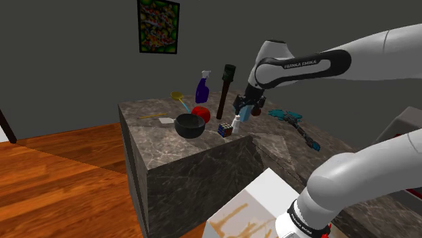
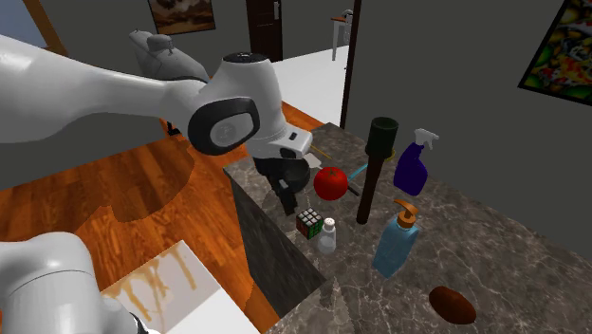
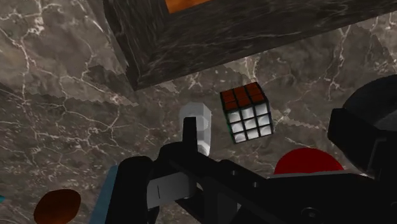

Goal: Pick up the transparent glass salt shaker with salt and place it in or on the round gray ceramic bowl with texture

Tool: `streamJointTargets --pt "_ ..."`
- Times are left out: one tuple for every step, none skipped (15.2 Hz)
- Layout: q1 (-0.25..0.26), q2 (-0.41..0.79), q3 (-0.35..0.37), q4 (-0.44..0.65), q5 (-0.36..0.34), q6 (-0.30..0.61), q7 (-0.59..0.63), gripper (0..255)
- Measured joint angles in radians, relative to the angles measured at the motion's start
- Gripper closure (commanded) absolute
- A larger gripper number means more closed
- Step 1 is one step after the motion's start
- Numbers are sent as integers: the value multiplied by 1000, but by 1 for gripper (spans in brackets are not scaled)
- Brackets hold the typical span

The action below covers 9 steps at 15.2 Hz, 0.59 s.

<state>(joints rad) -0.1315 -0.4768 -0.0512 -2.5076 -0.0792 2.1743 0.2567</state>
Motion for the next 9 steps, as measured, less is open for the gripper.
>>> streamJointTargets --pt "-9 35 -4 -1 -7 41 7 0" --pt "-16 60 -7 -5 -14 76 16 0" --pt "-25 93 -11 2 -21 107 24 0" --pt "-34 128 -17 10 -28 140 29 0" --pt "-42 172 -20 19 -34 180 38 0" --pt "-48 198 -21 28 -40 202 51 0" --pt "-55 230 -23 38 -47 230 63 0" --pt "-62 270 -26 48 -54 265 74 0" --pt "-70 310 -34 62 -59 296 77 0"
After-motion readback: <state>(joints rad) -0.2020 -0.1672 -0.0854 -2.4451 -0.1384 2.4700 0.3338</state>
